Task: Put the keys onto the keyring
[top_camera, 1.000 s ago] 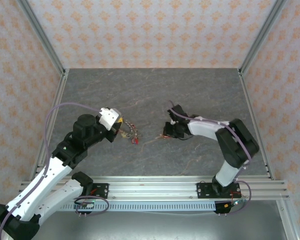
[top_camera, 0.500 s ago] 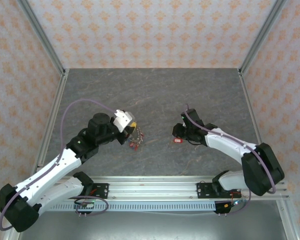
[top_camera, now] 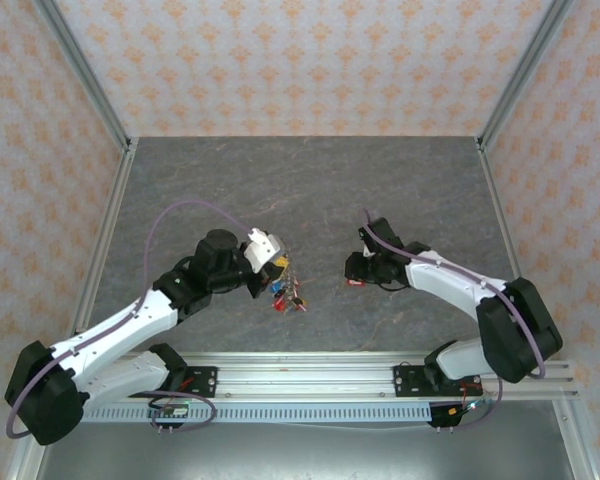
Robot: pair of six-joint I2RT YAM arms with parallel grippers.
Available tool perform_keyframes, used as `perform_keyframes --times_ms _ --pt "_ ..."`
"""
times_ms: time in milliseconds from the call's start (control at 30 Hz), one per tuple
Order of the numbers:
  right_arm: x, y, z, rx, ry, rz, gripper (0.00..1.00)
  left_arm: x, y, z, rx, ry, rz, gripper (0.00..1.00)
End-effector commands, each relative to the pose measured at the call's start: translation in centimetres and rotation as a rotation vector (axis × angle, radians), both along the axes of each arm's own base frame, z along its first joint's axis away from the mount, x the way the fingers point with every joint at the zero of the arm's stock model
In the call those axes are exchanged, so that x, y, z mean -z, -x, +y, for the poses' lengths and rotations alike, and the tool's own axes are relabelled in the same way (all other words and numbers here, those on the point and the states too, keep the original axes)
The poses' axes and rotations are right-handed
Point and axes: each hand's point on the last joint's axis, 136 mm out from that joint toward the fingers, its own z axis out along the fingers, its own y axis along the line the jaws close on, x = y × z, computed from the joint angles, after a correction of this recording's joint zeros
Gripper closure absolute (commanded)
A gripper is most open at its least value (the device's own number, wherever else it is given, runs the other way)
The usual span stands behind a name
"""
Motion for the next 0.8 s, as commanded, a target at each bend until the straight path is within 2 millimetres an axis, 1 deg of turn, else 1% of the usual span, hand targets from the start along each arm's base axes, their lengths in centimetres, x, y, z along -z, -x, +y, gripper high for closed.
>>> perform_keyframes --times_ms 0,100,167,233,400,767 --pt "0.1 -0.3 0.2 0.032 -0.01 0.025 0.67 -3.1 0.0 -1.9 0.079 0.081 -0.082 1.0" --pt "0.7 -0.2 0.7 0.032 -0.027 0.054 0.67 -2.7 0.1 -2.4 0.105 0.083 -0.067 1.0" --pt "1.0 -0.1 0.6 0.033 -0.014 0.077 0.67 -2.5 0.2 -2.6 0.116 0.085 -0.061 1.0" --pt "1.4 -0.1 0.7 0.033 -0.008 0.092 0.7 -2.2 0.1 -2.8 0.123 0.086 -0.056 1.0" --pt "1.5 -0.3 0.8 0.033 -0.006 0.096 0.73 -1.7 0.0 -3.3 0.136 0.082 -0.039 1.0" --pt "2.1 -0.1 0.4 0.034 0.021 0.111 0.74 -1.7 -0.6 -3.3 0.114 0.083 -0.048 1.0"
